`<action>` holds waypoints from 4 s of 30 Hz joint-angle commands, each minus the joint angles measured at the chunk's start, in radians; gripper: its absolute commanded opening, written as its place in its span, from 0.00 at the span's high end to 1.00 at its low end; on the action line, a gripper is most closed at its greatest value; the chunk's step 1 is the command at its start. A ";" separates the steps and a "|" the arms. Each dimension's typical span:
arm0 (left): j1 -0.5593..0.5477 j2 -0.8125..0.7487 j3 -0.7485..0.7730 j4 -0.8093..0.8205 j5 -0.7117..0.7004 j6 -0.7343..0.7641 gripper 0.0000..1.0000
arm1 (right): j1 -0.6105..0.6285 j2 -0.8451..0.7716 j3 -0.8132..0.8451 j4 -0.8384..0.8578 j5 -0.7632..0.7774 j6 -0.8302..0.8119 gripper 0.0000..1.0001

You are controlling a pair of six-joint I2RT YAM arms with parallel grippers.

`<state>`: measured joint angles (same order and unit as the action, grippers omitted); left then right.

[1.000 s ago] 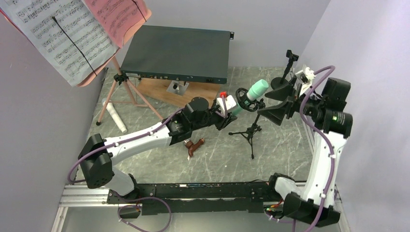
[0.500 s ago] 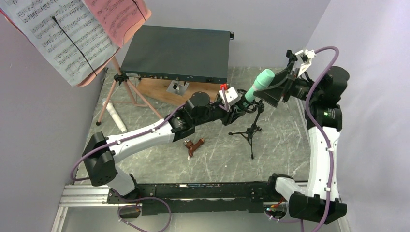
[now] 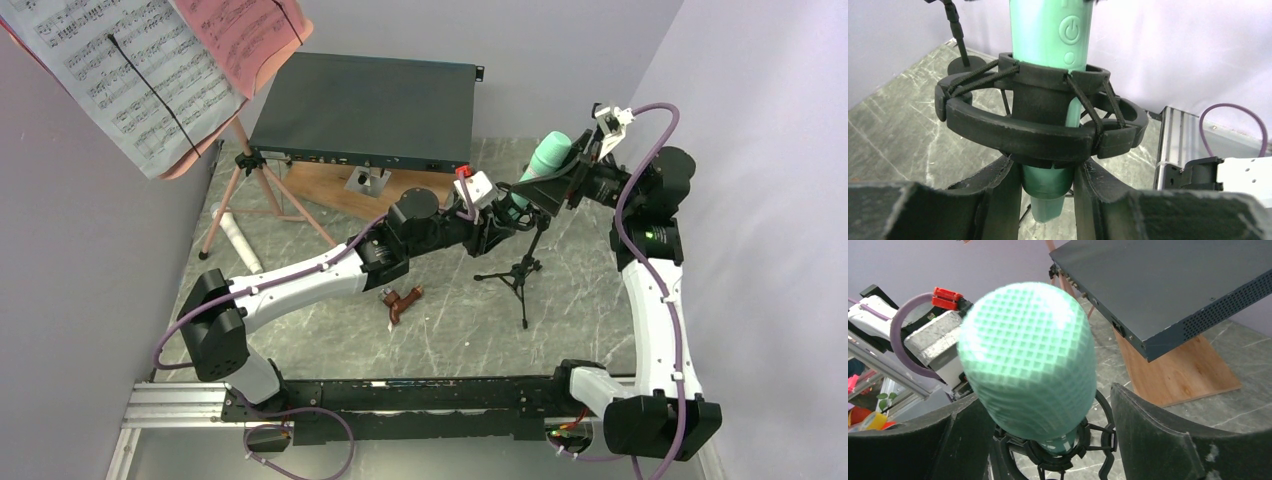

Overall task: Pack up the instrument practice props
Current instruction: Remove the microphone from the microphone stand, then place the microphone at the center of the board.

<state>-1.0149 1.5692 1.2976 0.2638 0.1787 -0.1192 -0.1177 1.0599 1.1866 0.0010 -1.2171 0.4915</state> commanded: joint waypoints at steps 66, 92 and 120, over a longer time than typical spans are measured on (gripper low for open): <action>0.006 -0.589 -0.489 -0.616 -0.276 0.452 0.01 | -0.096 0.552 0.250 -0.497 0.660 -0.753 0.98; 0.023 -0.539 -0.518 -0.616 -0.279 0.497 0.00 | 0.011 1.134 0.681 -0.451 0.558 -0.423 0.87; 0.028 -0.633 -0.524 -0.598 -0.249 0.457 0.00 | 0.046 0.879 0.348 -0.308 0.421 -0.392 0.26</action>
<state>-0.9916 0.9867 0.7773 -0.3634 -0.1112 0.3527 -0.0704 2.0838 1.6035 -0.3569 -0.7650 0.1787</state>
